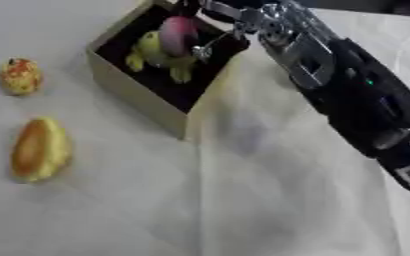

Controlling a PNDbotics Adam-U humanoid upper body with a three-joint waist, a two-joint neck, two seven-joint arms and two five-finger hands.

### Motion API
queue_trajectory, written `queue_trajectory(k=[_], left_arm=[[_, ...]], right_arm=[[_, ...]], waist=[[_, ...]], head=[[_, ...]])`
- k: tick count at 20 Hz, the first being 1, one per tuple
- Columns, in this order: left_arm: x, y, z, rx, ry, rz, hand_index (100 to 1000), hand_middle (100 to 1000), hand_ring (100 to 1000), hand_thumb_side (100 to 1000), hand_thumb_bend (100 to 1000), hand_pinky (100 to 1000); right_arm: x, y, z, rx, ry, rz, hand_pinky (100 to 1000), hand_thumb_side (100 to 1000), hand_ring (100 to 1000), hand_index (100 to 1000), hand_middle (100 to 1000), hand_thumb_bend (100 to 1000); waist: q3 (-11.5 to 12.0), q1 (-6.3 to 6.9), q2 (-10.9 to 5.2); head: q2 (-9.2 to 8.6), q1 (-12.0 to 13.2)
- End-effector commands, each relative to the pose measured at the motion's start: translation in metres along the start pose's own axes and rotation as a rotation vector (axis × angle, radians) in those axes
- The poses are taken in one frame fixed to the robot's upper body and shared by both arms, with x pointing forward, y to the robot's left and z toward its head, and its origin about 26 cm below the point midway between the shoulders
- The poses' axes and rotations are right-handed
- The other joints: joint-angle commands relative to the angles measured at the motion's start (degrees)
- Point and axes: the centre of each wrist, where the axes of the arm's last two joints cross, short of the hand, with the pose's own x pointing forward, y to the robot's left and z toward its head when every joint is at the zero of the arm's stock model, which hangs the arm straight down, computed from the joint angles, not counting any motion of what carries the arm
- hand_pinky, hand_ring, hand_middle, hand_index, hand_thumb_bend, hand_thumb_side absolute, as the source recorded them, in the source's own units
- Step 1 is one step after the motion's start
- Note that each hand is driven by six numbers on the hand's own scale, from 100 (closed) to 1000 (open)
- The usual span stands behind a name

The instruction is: Pick up objects on the table and place them in the box.

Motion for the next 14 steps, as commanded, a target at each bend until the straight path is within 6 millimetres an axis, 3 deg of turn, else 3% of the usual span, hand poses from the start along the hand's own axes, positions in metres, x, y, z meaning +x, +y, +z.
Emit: queue_trajectory(k=[1, 5, 14], left_arm=[[0.006, 0.003, -0.004, -0.007, -0.023, -0.004, 899, 825, 833, 718, 256, 907], [0.006, 0.003, -0.003, -0.007, -0.020, -0.005, 899, 825, 833, 718, 257, 907], [0.004, 0.005, 0.000, -0.002, -0.008, -0.013, 898, 825, 833, 717, 258, 907]], right_arm=[[-0.005, -0.018, 0.007, -0.008, 0.017, 0.062, 949, 161, 1000, 954, 910, 100], [-0.009, -0.024, 0.012, -0.016, 0.053, 0.099, 972, 330, 1000, 989, 964, 100], [-0.005, -0.046, 0.026, -0.114, 0.039, 0.093, 965, 268, 1000, 993, 960, 100]], waist=[[-0.18, 0.59, -1.65], [-0.48, 0.76, -1.91], [-1.32, 1.29, -2.79]], head=[[0.22, 0.33], [0.53, 0.52], [1.03, 0.88]])
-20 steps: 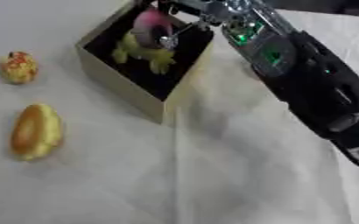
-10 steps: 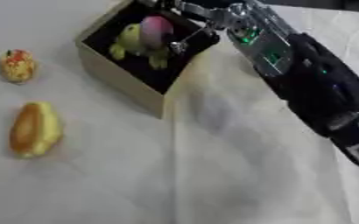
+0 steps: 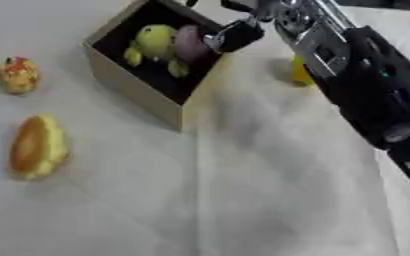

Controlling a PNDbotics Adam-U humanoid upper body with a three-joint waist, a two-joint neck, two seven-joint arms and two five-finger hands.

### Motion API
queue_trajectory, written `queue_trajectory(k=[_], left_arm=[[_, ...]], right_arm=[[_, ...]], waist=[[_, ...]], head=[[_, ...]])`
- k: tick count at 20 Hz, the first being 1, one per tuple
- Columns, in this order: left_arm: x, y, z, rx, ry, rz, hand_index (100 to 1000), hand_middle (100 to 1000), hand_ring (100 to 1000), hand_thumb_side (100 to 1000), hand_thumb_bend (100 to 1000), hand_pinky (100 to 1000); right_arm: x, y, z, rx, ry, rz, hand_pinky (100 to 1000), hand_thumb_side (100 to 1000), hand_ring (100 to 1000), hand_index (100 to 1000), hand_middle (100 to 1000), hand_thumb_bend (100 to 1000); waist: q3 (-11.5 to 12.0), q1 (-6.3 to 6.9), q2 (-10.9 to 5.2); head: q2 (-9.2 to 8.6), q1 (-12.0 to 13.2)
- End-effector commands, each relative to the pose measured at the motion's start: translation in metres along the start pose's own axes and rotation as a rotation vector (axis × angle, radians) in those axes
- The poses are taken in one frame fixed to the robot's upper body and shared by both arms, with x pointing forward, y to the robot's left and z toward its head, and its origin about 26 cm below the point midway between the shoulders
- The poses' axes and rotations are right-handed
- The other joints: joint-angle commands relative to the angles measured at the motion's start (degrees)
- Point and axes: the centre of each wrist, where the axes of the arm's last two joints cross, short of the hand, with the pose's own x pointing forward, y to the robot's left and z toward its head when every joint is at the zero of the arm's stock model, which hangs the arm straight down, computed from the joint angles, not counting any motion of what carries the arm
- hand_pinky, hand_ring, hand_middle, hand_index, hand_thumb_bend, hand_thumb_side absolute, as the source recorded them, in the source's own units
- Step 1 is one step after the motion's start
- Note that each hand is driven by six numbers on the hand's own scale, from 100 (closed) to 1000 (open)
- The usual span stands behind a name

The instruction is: Pick up objects on the table and place them in the box.

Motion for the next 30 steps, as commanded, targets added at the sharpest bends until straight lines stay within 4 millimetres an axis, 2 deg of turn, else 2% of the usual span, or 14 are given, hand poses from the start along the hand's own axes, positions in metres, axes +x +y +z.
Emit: queue_trajectory(k=[1, 5, 11, 12, 13, 17, 20, 26, 30], left_arm=[[0.006, 0.004, -0.003, 0.000, -0.021, -0.008, 898, 825, 833, 717, 258, 907], [0.005, 0.004, -0.003, 0.000, -0.019, -0.010, 898, 825, 833, 717, 259, 907], [0.005, 0.004, -0.002, 0.002, -0.015, -0.011, 898, 825, 833, 716, 259, 907], [0.005, 0.005, -0.001, 0.005, -0.012, -0.016, 897, 824, 833, 717, 257, 907], [0.004, 0.007, 0.000, 0.010, -0.009, -0.022, 897, 824, 833, 717, 257, 907], [0.003, 0.010, 0.002, 0.021, -0.005, -0.036, 896, 824, 833, 717, 257, 906], [0.003, 0.010, 0.001, 0.023, -0.008, -0.041, 896, 824, 833, 716, 258, 906], [0.004, 0.008, -0.001, 0.017, -0.014, -0.034, 896, 824, 833, 715, 258, 906], [0.004, 0.008, -0.001, 0.017, -0.014, -0.032, 896, 823, 832, 714, 258, 905]], right_arm=[[0.000, -0.031, 0.014, -0.090, -0.007, 0.015, 964, 261, 1000, 992, 959, 100], [0.002, -0.043, 0.024, -0.126, -0.012, -0.002, 965, 264, 1000, 994, 963, 100], [0.004, -0.046, 0.029, -0.124, -0.010, -0.006, 963, 266, 1000, 993, 961, 100], [-0.001, -0.045, 0.031, -0.117, 0.009, -0.009, 932, 207, 1000, 968, 915, 100], [-0.009, -0.041, 0.035, -0.103, 0.047, -0.008, 932, 207, 1000, 968, 915, 100], [-0.045, -0.020, 0.061, -0.024, 0.187, 0.027, 934, 249, 1000, 969, 913, 100], [-0.063, -0.012, 0.086, 0.031, 0.240, 0.039, 937, 291, 1000, 971, 909, 100], [-0.078, -0.005, 0.126, 0.142, 0.277, 0.037, 942, 357, 1000, 974, 909, 100], [-0.080, -0.003, 0.140, 0.168, 0.295, 0.010, 942, 364, 1000, 975, 909, 100]], waist=[[-0.24, 0.57, -1.89], [-0.71, 0.83, -2.20], [-0.94, 1.03, -2.28], [-1.30, 1.05, -2.24], [-1.82, 1.15, -2.24], [-2.78, 1.12, -2.18], [-3.03, 1.11, -2.20], [-2.89, 1.29, -2.13], [-2.67, 1.48, -2.10]], head=[[0.11, 0.25], [0.18, 0.17], [0.16, 0.14], [0.27, 0.48], [0.40, 0.79], [0.41, 1.90], [0.34, 2.38], [-0.17, 2.35], [-0.38, 2.25]])
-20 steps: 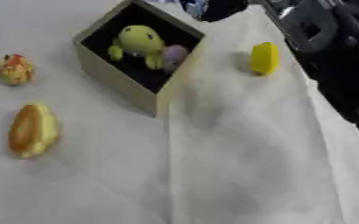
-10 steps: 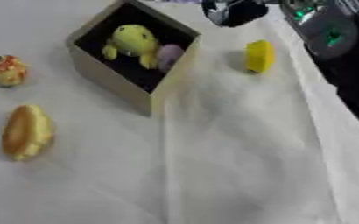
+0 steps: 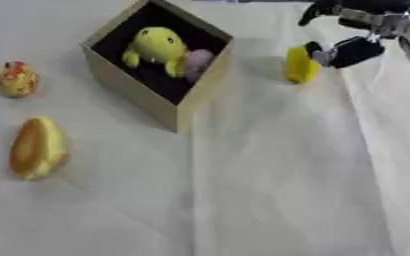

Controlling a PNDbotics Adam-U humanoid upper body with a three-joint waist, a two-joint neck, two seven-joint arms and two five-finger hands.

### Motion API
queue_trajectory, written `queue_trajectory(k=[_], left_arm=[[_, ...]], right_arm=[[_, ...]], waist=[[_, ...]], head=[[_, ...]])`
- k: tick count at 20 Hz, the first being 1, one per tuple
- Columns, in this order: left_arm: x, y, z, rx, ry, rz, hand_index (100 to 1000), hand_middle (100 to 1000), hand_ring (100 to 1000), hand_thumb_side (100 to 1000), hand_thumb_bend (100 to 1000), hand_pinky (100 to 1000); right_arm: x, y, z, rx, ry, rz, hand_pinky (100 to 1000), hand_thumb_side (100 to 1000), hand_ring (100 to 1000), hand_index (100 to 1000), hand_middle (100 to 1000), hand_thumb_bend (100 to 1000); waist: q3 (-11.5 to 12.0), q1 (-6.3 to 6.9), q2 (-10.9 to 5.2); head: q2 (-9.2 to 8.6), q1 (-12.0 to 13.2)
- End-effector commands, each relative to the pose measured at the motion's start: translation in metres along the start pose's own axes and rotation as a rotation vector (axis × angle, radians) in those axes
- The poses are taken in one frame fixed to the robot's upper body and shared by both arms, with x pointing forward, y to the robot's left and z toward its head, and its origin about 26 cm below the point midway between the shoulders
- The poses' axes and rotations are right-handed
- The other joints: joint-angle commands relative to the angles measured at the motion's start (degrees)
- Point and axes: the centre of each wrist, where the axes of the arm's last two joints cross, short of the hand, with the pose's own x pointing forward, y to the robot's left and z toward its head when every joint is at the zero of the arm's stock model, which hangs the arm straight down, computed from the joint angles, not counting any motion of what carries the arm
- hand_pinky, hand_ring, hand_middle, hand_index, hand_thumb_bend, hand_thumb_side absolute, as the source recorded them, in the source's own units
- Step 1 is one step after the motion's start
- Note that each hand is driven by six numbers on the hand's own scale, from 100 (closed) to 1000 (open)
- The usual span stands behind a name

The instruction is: Pick up objects on the table and place them in the box.

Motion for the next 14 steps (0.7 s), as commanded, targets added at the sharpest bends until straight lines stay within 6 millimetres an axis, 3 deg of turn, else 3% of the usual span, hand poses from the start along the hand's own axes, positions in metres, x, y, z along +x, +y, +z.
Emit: queue_trajectory(k=[1, 14], left_arm=[[0.0066, 0.0026, -0.0050, -0.005, -0.032, -0.008, 896, 823, 832, 714, 258, 905], [0.0068, 0.0018, -0.0051, -0.005, -0.030, -0.006, 896, 826, 832, 715, 258, 905]], right_arm=[[-0.0063, -0.0186, 0.0175, -0.026, 0.025, 0.015, 942, 364, 1000, 975, 909, 100], [-0.0121, -0.0190, 0.0161, -0.079, 0.064, -0.051, 945, 340, 1000, 987, 915, 100]], waist=[[0.06, 0.24, -1.53], [-0.22, 0.48, -1.27]], head=[[-0.85, -0.05], [-1.28, -0.57]])
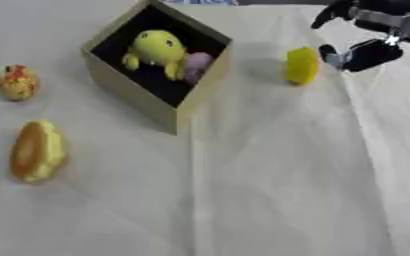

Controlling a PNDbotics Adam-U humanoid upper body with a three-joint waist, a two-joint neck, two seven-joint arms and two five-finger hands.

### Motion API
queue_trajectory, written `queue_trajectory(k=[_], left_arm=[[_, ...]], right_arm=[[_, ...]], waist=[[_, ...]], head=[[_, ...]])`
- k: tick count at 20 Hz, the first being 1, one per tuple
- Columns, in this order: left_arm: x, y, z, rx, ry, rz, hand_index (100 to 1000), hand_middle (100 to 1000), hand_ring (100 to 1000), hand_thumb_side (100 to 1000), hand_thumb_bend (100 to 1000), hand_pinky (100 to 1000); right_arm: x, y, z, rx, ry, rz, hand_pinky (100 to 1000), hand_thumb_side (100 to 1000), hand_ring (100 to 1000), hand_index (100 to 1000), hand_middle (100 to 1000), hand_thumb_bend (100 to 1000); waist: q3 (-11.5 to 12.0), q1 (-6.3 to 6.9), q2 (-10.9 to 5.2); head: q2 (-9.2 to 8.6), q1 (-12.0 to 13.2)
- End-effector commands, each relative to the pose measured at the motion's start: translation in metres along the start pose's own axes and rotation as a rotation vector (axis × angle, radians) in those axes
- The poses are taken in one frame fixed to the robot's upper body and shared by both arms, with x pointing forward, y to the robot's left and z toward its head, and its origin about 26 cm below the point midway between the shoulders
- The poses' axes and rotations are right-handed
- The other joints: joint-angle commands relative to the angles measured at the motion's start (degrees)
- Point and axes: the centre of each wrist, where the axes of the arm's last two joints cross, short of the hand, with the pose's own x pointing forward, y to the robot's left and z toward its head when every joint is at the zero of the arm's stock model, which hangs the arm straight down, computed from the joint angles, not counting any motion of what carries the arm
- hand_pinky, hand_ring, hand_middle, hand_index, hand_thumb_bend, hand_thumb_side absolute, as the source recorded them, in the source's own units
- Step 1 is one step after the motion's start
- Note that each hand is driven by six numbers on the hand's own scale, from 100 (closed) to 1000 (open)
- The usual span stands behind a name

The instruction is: Pick up objects on the table and place them in the box.

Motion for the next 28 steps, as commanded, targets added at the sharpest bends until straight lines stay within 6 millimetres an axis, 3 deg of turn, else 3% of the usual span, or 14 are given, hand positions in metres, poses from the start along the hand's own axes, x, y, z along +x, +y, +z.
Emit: queue_trajectory(k=[1, 12, 28], left_arm=[[0.007, 0.002, -0.005, -0.004, -0.031, -0.005, 896, 826, 832, 715, 258, 905], [0.007, 0.001, -0.006, -0.002, -0.034, -0.001, 895, 826, 832, 715, 255, 904], [0.007, 0.000, -0.005, -0.002, -0.033, 0.000, 891, 825, 831, 718, 248, 904]], right_arm=[[-0.009, -0.014, 0.005, -0.044, 0.039, 0.004, 946, 343, 1000, 988, 915, 100], [-0.026, -0.002, -0.014, -0.006, 0.100, -0.029, 948, 414, 1000, 999, 915, 100], [-0.011, -0.012, -0.017, -0.029, 0.017, -0.100, 943, 456, 1000, 1000, 899, 100]], waist=[[-0.11, 0.17, -1.22], [0.20, 0.69, -0.18], [0.40, 0.67, 1.48]], head=[[-0.88, -0.27], [-1.49, -0.71], [-1.84, -0.47]])
